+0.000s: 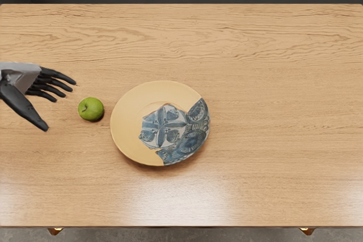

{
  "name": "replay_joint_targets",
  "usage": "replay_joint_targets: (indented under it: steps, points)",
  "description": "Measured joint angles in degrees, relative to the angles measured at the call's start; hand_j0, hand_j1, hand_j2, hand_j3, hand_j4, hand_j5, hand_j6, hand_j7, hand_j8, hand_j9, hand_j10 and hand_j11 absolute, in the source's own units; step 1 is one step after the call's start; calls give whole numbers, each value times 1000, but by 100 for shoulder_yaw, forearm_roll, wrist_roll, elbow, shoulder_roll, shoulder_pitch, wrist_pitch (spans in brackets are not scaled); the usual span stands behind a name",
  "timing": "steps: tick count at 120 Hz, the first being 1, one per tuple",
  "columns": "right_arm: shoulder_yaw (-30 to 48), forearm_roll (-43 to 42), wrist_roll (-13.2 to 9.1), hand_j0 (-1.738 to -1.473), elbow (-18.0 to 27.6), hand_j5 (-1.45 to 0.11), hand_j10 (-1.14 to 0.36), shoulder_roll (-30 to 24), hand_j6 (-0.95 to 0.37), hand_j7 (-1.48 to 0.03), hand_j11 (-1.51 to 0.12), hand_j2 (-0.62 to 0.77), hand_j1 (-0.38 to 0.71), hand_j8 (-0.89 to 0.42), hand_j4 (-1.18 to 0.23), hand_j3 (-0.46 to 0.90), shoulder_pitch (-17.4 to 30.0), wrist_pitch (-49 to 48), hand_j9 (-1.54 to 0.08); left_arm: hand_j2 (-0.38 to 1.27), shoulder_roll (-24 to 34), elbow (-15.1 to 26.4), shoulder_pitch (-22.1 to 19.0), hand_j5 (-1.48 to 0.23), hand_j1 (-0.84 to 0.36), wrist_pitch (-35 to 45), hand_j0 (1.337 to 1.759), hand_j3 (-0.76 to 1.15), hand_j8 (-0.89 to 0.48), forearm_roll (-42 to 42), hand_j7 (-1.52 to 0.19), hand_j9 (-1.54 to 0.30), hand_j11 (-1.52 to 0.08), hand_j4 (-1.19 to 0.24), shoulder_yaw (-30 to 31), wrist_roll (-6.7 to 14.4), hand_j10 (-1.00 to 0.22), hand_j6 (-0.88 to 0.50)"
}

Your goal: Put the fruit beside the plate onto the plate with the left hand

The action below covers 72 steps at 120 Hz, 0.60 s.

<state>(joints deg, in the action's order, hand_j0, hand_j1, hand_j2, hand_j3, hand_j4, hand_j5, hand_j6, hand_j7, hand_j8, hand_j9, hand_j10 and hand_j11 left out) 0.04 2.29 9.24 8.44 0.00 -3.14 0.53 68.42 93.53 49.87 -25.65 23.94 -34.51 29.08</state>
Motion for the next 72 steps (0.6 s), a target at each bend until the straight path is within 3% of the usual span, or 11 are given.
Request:
replay_joint_targets:
  steps: [31, 52, 66, 72]
  points:
    - [4, 0, 0, -1658, 0, -29, -22, 0, -23, -29, -29, -4, -323, -22, -22, 0, -26, 0, -29, 51, -527, 282, 57, -312, 65, 1665, 1658, 0, -245, 1321, -311, -311, -311, -245, 303, 455, -244, -246]
    - [5, 0, 3, -1658, 0, -29, -22, 0, -23, -29, -29, -4, -323, -22, -22, 0, -56, 0, -29, 52, -1080, 270, 104, -313, 64, 2248, 1658, 0, -248, 2229, -313, -313, -312, -247, 386, 567, -246, -248]
    - [5, 0, 6, -1658, -1, -29, -22, 0, -23, -29, -29, -4, -323, -23, -23, 0, -67, 0, -29, 52, -1371, 237, 1350, -314, 64, 2517, 1658, 0, -248, 2594, -313, -313, -313, -247, 1237, 584, -246, -248]
    - [4, 0, 5, -1658, -3, -29, -22, 0, -22, -29, -29, -4, -323, -22, -22, 0, -69, 0, -29, 51, -1527, 230, 1480, -314, 63, 2643, 1658, 0, -247, 2651, -313, -313, -313, -246, 1697, 587, -245, -247]
